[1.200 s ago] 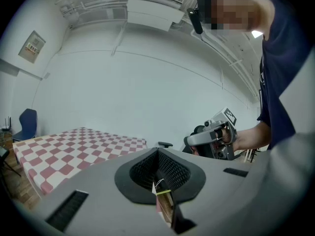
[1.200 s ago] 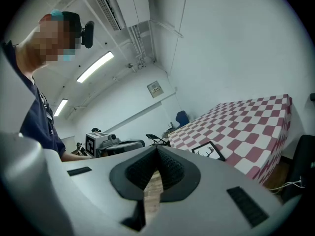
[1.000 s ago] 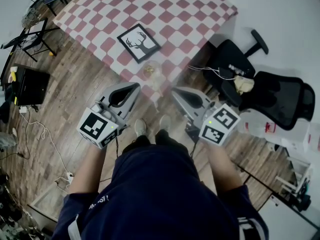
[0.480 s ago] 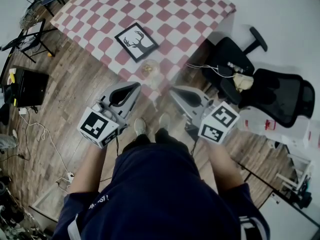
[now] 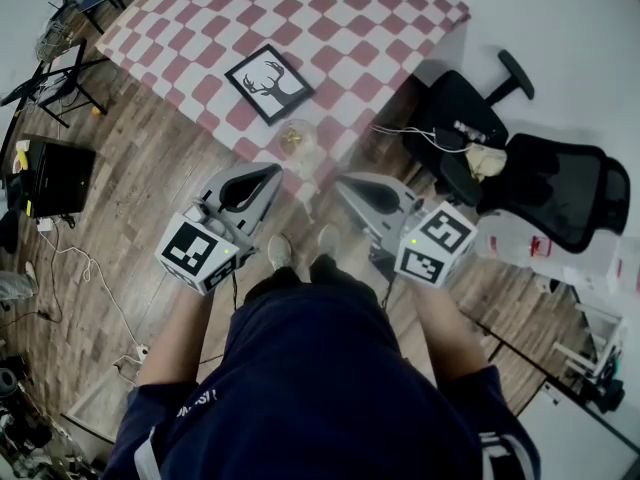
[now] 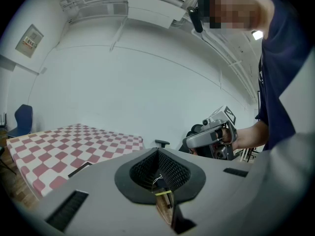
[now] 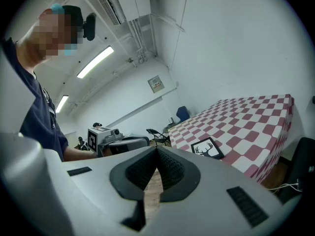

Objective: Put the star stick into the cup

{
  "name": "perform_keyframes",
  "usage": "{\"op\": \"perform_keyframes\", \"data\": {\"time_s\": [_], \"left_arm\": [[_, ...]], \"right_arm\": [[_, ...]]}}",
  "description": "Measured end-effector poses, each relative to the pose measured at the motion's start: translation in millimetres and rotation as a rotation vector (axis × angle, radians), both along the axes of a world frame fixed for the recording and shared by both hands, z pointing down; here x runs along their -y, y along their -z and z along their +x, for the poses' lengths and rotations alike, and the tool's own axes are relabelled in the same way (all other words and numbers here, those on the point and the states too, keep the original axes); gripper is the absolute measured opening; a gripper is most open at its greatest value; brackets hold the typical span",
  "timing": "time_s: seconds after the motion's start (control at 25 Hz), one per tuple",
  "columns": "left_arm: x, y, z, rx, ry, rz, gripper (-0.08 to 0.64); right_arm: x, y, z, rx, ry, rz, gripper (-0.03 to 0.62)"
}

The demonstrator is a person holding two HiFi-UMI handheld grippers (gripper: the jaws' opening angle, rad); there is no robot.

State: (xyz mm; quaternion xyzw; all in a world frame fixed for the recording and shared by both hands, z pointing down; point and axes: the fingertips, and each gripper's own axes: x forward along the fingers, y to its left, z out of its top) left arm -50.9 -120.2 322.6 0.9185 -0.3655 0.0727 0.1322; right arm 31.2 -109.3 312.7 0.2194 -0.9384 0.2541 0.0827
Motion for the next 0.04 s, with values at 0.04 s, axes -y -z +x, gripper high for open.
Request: {"op": "perform_keyframes", "data": {"time_s": [0.04], "left_arm": [[1.5,-0.2,0.4,0.001,-0.001,0.001,0.031]], "right_arm": [[1.2,-0.2,0.2,-0.001,0.0,0.0,0.015]]}}
